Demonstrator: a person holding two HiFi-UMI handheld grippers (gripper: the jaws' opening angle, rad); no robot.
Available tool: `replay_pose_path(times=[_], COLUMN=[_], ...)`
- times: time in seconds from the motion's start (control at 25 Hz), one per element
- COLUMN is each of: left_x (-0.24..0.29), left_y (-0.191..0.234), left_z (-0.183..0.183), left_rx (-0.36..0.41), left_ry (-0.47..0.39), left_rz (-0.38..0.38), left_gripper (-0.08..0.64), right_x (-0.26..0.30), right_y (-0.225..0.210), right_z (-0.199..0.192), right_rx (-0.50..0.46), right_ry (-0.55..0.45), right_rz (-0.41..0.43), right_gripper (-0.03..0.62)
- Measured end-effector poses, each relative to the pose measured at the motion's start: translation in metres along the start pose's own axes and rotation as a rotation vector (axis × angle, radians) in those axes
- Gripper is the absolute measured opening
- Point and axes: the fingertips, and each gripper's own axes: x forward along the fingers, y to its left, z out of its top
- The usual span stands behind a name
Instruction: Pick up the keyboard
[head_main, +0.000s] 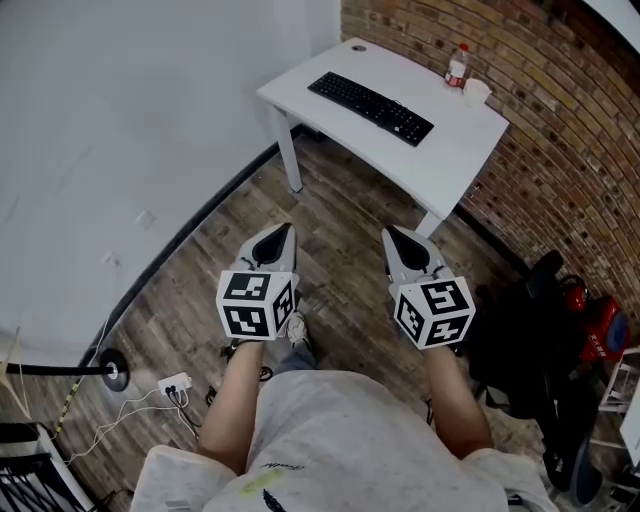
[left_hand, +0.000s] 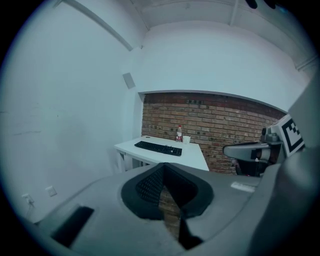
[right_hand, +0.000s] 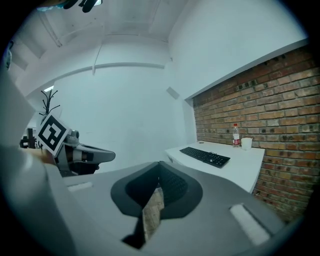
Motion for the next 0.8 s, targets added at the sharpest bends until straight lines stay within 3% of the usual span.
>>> replay_pose_path(times=[0.8], left_x=[0.124], left_y=[0.193], left_z=[0.063], left_rx=[-0.012], left_ry=[0.032], left_rz=[-0.142], left_gripper=[-0.008], right_x=[0.203], right_y=[0.012], right_z=[0.049], right_rx=[0.04], right_ry=[0.039], right_rz=[-0.184], right_gripper=[0.006])
